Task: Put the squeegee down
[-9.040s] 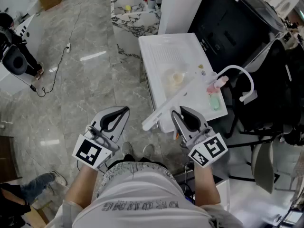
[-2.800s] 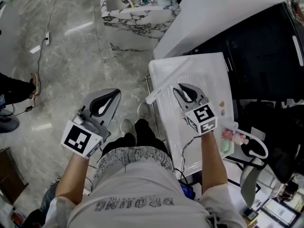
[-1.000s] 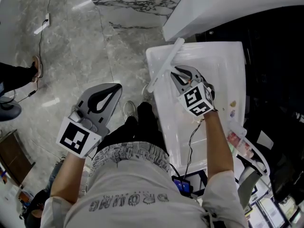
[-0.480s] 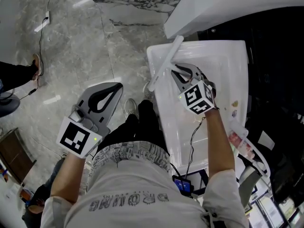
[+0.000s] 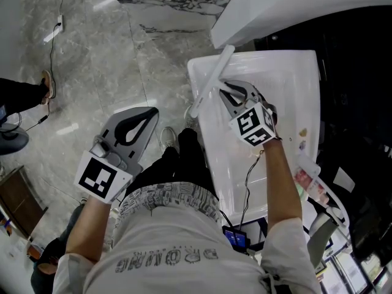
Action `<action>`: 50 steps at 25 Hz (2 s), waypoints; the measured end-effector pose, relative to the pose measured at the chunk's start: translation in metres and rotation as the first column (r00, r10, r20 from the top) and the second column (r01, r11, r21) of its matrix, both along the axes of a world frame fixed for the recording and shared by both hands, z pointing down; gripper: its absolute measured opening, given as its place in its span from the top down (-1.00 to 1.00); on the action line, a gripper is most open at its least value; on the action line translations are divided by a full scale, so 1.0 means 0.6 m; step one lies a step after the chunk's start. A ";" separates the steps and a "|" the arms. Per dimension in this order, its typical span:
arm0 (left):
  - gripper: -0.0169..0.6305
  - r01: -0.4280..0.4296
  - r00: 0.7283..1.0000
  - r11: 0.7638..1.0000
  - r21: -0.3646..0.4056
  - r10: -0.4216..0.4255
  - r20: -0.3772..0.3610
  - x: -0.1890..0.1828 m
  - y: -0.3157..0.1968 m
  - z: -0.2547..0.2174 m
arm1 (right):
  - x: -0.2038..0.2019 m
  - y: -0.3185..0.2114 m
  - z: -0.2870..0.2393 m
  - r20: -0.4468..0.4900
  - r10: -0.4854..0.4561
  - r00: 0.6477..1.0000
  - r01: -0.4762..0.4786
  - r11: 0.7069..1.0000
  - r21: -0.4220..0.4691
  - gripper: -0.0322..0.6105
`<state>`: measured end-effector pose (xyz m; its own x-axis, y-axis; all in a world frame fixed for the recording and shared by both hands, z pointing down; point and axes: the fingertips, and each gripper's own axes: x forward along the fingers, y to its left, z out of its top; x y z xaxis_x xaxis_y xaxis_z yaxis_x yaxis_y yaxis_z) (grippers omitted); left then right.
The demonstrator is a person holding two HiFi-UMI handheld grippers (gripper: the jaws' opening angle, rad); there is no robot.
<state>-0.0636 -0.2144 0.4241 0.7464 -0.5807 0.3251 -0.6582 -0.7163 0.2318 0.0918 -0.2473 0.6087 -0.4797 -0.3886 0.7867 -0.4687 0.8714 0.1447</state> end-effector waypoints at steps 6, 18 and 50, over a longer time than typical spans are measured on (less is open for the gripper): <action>0.89 -0.003 1.000 1.000 0.002 0.003 0.004 0.000 0.001 0.001 | 0.000 -0.001 0.004 -0.008 0.009 1.000 -0.009 1.000 0.008 0.60; 0.89 0.003 1.000 1.000 0.016 -0.003 0.002 -0.010 0.007 -0.013 | 0.000 -0.007 -0.001 -0.013 0.037 0.999 -0.036 0.999 0.009 0.42; 0.89 -0.058 0.997 0.988 0.144 0.066 -0.050 -0.007 0.064 -0.112 | -0.019 0.077 -0.252 0.242 0.246 0.939 -0.289 0.943 0.163 0.48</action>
<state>-0.0679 -0.1761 0.3570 0.7967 -0.5701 0.2007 -0.6007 -0.7836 0.1586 0.0801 -0.2013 0.4576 -0.4860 -0.6600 0.5729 -0.7190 0.6746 0.1671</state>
